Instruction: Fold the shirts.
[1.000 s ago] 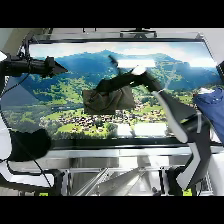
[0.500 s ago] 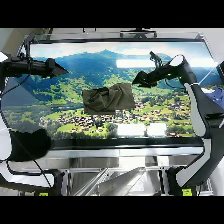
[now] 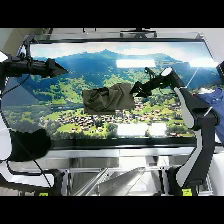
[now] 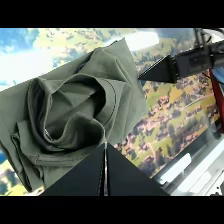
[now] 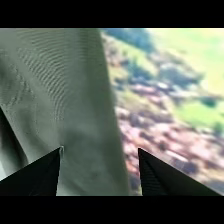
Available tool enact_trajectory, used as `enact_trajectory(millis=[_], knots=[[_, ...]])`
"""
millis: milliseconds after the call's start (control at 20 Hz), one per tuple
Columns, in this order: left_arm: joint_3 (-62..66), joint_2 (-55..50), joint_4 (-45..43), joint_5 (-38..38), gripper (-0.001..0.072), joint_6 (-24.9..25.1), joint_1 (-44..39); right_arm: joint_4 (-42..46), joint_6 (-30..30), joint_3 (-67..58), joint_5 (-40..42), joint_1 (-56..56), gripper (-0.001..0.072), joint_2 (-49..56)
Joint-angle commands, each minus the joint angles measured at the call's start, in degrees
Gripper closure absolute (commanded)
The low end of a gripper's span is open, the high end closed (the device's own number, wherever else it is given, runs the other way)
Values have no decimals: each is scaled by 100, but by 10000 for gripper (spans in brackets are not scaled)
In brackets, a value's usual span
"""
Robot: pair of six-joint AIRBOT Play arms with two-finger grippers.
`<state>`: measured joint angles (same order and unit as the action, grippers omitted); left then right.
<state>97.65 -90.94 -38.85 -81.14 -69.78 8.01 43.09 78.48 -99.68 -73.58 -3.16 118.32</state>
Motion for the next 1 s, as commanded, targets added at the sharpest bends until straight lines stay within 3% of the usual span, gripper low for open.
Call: enact_trajectory(millis=[0, 50, 100, 250, 450, 700, 950], knots=[[-2, 0, -2, 22, 707, 35, -11, -310, -155, 0, 179, -210, 182, 223], [-2, 0, 0, 20, 707, 35, -13, -352, -157, 0, 256, -280, 207, 262], [-2, 0, 0, 15, 707, 35, -13, -398, -175, 0, 313, -343, 287, 293], [-2, 0, -2, 9, 707, 35, -13, -501, -225, -2, 297, -420, 696, 295], [-2, 0, -2, 11, 707, 35, -13, -518, -308, -48, 87, -321, 695, -334], [-2, 2, 0, 4, 707, 31, -13, -125, -125, -140, -46, 341, 695, -2334], [-2, 0, 4, -208, 707, -42, -13, 385, 264, -140, -1104, 1526, 695, -4286]])
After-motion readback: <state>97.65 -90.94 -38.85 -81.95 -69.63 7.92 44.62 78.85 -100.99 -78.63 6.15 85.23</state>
